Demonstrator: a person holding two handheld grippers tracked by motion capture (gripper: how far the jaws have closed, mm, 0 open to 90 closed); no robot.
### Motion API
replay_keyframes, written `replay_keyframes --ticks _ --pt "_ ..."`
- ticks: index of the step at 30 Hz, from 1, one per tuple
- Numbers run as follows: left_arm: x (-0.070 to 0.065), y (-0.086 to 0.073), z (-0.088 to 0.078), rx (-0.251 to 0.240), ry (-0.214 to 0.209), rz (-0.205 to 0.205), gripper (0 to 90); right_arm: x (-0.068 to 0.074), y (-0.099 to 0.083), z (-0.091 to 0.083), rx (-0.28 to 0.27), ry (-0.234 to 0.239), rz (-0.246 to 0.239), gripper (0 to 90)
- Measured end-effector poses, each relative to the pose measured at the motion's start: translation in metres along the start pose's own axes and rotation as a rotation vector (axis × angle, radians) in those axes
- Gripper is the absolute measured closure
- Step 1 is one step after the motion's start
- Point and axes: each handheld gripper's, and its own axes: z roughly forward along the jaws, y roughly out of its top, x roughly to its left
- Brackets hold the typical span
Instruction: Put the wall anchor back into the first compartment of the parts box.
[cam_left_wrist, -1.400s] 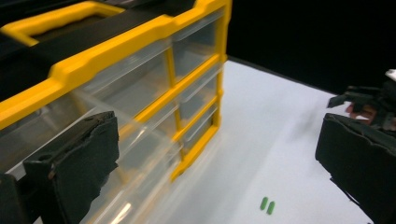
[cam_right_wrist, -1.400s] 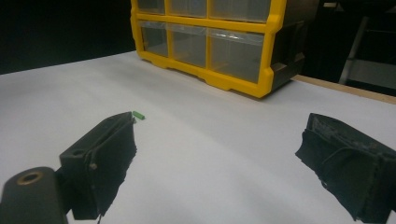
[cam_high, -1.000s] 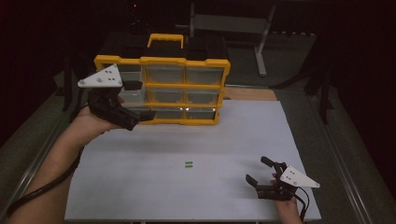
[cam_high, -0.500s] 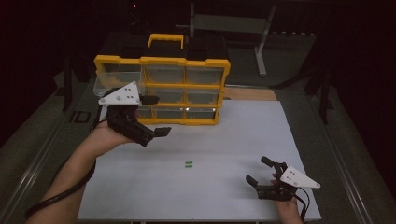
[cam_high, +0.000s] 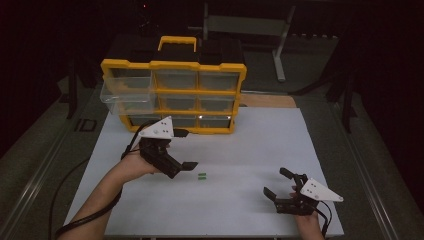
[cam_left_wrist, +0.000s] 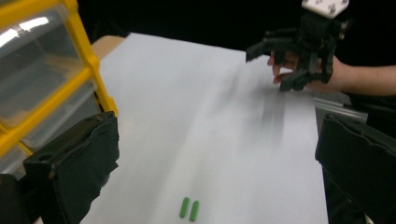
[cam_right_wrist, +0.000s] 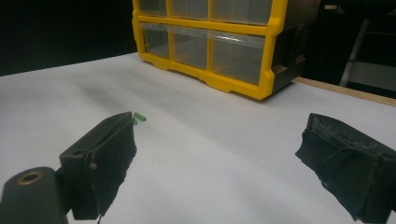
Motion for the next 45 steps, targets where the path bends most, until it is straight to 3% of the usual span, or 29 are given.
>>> replay_keyframes --ticks 9,10,15,26,33,36,45 --pt "0.001 -0.018 0.02 0.032 -0.005 -0.02 0.0 0.0 0.0 0.0 0.003 0.001 0.004 9.6" --pt "0.002 -0.027 0.03 0.055 -0.015 -0.019 0.0 0.001 0.0 0.0 0.001 0.003 -0.002 9.6" --pt "0.004 -0.038 0.042 0.081 -0.009 -0.025 0.0 0.001 0.0 0.0 0.003 0.005 0.0 9.6" --pt "0.012 -0.063 0.067 0.13 -0.008 -0.077 0.2 0.001 -0.001 0.0 0.007 0.006 0.001 9.6" --pt "0.016 -0.075 0.075 0.151 0.005 -0.099 4.9 0.001 0.0 0.0 0.007 0.006 0.003 9.6" --pt "0.023 -0.085 0.079 0.159 0.02 -0.131 14.2 0.001 -0.001 0.001 0.008 0.009 -0.001 9.6" --pt "0.025 -0.097 0.097 0.196 0.019 -0.145 27.5 0.001 -0.001 0.001 0.01 0.009 -0.003 9.6"
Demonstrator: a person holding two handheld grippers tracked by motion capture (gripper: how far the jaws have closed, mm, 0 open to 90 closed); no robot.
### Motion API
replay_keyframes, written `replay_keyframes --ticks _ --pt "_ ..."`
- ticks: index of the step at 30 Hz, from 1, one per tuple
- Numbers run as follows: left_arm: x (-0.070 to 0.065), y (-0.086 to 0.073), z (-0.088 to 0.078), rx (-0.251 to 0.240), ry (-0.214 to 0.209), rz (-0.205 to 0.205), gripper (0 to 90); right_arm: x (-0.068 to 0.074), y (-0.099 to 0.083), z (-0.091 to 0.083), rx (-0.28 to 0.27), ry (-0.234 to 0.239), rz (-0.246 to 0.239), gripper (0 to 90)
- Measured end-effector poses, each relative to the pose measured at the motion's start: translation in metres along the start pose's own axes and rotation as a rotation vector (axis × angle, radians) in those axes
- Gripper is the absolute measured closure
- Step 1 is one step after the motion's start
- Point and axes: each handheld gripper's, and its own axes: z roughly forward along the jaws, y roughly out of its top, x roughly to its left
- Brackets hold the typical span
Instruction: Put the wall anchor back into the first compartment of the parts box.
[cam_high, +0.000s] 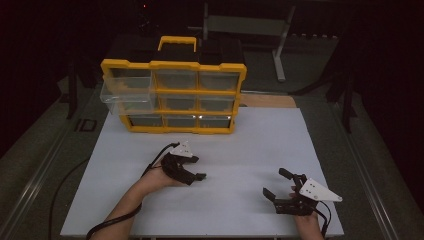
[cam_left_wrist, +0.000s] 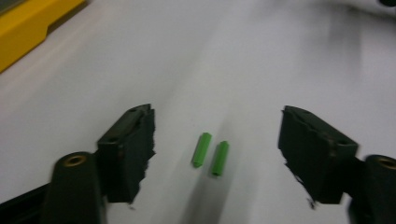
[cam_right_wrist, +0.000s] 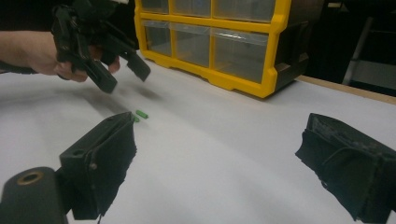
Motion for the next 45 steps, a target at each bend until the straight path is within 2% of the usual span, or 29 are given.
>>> replay_keyframes --ticks 1,4,12,13,18,19,23,31,35,39,45 --pt "0.002 -0.001 0.004 0.005 0.001 -0.013 29.6 0.0 0.0 0.0 0.0 0.0 0.002 9.6" --pt "0.004 -0.002 0.01 0.016 0.005 -0.019 36.7 0.0 0.0 0.0 0.001 0.0 0.005 9.5" --pt "0.009 -0.006 0.022 0.068 -0.008 -0.001 61.5 0.0 0.0 0.0 0.001 0.001 0.004 9.6" --pt "0.01 -0.007 0.024 0.085 -0.001 0.009 64.8 0.0 0.0 0.0 0.001 0.001 0.003 9.6" --pt "0.01 -0.006 0.026 0.098 -0.001 0.027 72.8 0.0 0.0 0.0 0.002 0.0 0.006 9.6" --pt "0.01 -0.006 0.026 0.105 0.001 0.041 72.8 0.0 0.0 0.0 0.002 0.0 0.006 9.6" --pt "0.008 -0.003 0.027 0.13 0.016 0.065 82.6 0.0 0.0 0.0 0.001 -0.001 0.003 9.6" --pt "0.007 0.001 0.025 0.154 0.027 0.09 83.8 0.0 0.0 0.0 -0.002 -0.004 -0.001 9.6" --pt "0.008 0.004 0.02 0.152 0.016 0.09 83.8 0.0 0.0 0.0 -0.003 -0.004 0.0 9.6" --pt "0.006 0.011 0.008 0.157 -0.015 0.106 83.8 0.0 0.0 0.0 -0.005 -0.003 0.0 9.6" --pt "0.002 0.022 -0.006 0.168 -0.039 0.128 83.8 0.0 0.0 0.0 -0.005 -0.002 0.0 9.6"
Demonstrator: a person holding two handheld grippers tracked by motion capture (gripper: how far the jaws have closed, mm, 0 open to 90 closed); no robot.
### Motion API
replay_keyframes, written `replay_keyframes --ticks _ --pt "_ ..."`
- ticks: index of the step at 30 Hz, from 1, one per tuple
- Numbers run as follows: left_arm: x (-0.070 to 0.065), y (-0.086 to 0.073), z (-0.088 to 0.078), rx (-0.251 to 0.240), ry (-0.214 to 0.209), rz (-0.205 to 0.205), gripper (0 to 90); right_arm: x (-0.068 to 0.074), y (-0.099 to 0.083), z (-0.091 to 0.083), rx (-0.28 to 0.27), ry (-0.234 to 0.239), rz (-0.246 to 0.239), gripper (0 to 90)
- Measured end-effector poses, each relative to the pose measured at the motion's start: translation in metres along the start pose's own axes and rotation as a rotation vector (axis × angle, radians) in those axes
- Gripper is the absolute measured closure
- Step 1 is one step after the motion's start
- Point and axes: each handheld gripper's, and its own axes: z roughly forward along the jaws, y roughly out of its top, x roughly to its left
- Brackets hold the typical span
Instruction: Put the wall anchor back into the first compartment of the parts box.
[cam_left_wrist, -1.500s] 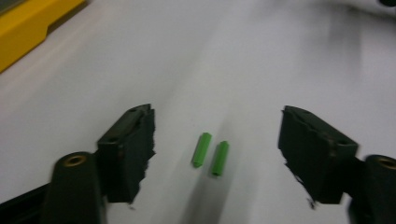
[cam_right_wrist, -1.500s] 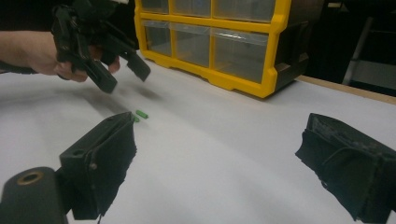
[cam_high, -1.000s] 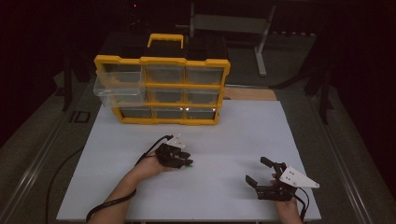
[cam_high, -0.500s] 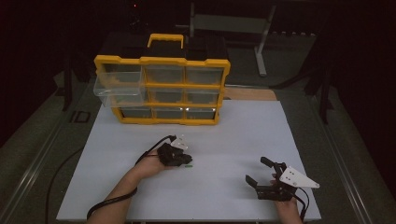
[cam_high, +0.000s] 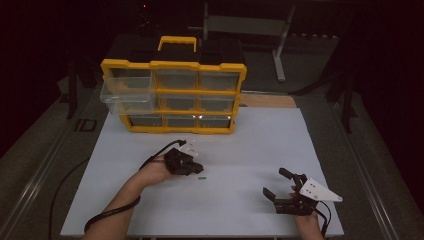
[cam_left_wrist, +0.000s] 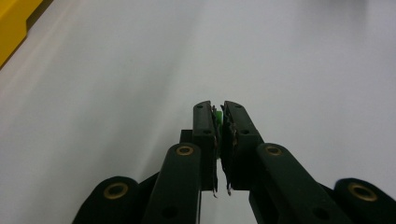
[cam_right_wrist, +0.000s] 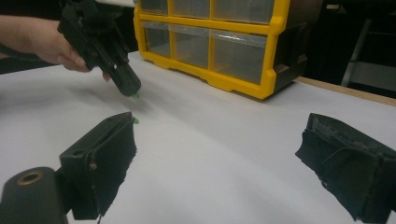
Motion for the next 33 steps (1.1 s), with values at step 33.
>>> replay_keyframes --ticks 33 --pt "-0.015 0.036 -0.097 -0.01 -0.006 0.108 83.8 0.0 0.002 -0.002 -0.013 -0.008 -0.003 9.6"
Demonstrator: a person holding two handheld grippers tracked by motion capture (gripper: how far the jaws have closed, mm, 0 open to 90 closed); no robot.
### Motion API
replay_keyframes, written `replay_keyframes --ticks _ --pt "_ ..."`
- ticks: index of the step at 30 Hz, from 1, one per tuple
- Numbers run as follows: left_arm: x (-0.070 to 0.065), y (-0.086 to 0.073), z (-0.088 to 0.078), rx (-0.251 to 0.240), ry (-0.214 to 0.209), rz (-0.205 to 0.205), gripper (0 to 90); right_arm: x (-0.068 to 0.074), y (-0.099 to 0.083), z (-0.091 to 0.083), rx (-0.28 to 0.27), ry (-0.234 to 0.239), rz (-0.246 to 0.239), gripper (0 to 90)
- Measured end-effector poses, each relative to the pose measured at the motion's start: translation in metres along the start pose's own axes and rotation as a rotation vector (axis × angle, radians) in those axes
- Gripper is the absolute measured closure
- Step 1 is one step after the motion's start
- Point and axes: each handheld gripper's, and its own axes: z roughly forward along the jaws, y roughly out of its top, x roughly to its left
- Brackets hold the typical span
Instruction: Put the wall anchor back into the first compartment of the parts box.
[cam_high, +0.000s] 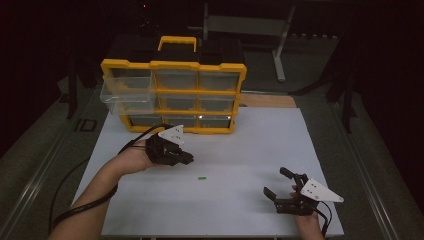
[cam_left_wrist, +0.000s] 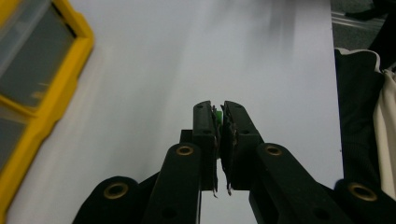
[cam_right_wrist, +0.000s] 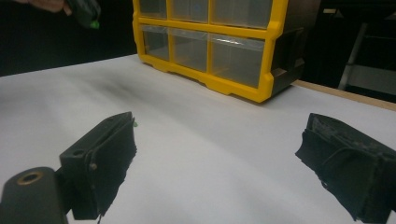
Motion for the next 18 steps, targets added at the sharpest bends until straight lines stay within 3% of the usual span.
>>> replay_keyframes --ticks 1,4,13,18 --pt "0.0 0.005 -0.013 -0.004 0.01 0.009 83.8 0.0 0.0 0.0 0.0 -0.001 -0.001 9.6" --pt "-0.001 0.009 -0.025 -0.015 0.018 0.016 83.8 0.0 0.0 0.0 0.0 -0.001 0.0 9.6" --pt "0.003 0.025 -0.061 -0.051 0.051 0.029 83.8 0.0 0.0 0.0 -0.001 -0.001 -0.003 9.6" --pt "0.005 0.033 -0.072 -0.068 0.071 0.043 83.8 0.0 0.0 0.0 0.0 0.001 -0.003 9.6"
